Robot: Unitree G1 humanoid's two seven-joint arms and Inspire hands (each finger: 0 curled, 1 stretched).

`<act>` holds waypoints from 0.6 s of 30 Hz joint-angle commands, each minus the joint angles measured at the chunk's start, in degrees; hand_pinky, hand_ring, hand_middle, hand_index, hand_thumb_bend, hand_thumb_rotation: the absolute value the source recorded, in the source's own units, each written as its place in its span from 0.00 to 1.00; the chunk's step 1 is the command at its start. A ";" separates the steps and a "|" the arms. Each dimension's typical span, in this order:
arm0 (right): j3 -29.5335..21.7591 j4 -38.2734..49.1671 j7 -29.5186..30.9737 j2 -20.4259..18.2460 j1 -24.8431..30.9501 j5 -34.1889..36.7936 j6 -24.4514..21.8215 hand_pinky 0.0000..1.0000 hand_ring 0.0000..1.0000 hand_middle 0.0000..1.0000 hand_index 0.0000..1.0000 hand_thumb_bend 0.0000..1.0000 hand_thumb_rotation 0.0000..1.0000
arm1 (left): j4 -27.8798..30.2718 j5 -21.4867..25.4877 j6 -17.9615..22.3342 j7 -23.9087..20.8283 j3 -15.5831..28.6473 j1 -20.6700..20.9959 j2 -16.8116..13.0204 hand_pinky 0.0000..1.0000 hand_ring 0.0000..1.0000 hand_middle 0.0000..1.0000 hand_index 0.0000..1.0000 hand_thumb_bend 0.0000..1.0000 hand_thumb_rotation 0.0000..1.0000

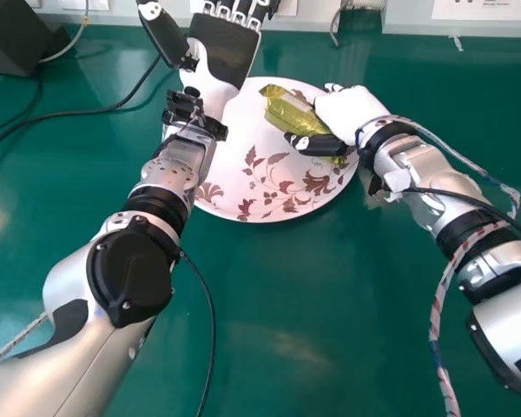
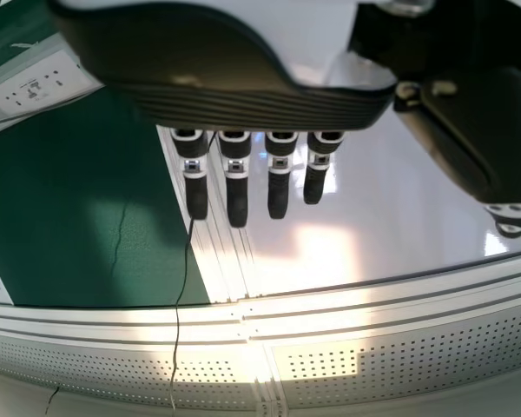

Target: Pick up biscuit and place it in the plate

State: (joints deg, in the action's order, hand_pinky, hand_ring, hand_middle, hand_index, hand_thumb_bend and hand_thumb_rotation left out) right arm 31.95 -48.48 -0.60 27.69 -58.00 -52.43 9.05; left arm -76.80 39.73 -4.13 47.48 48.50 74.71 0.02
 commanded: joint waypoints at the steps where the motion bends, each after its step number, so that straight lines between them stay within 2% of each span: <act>1: 1.96 -1.81 2.10 -0.96 2.33 -0.31 0.42 0.09 0.13 0.18 0.47 0.52 0.05 | 0.13 1.10 -0.70 -0.92 0.38 0.87 0.26 0.86 0.88 0.95 1.00 1.00 0.40; 3: 1.97 -1.79 2.06 -0.89 2.39 -0.13 0.62 0.12 0.16 0.21 0.47 0.52 0.05 | 0.17 1.36 -0.69 -1.19 0.49 0.88 0.35 0.86 0.88 0.95 1.00 1.00 0.39; 7: 2.10 -1.74 1.94 -0.75 2.39 -0.27 0.38 0.18 0.22 0.29 0.47 0.52 0.06 | 0.46 1.88 1.78 -1.16 0.44 0.82 1.03 0.86 0.88 0.95 1.00 1.00 0.39; 11: 2.20 -1.95 1.91 -0.52 2.19 -0.41 0.39 0.26 0.39 0.50 0.49 0.51 0.09 | 0.80 2.27 3.63 -0.23 0.05 1.06 1.69 0.84 0.88 0.95 1.00 0.99 0.41; 18: 1.89 -2.25 2.01 -0.36 1.86 0.07 0.60 0.35 0.57 0.71 0.50 0.51 0.09 | 0.95 2.35 3.52 -0.68 -0.27 1.22 1.75 0.86 0.88 0.94 1.00 0.99 0.40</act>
State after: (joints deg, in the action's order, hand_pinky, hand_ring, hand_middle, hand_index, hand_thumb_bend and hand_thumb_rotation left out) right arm 32.25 -48.81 -0.93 27.74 -58.18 -52.27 9.15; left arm -76.52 41.65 -0.59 46.83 48.62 74.94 1.61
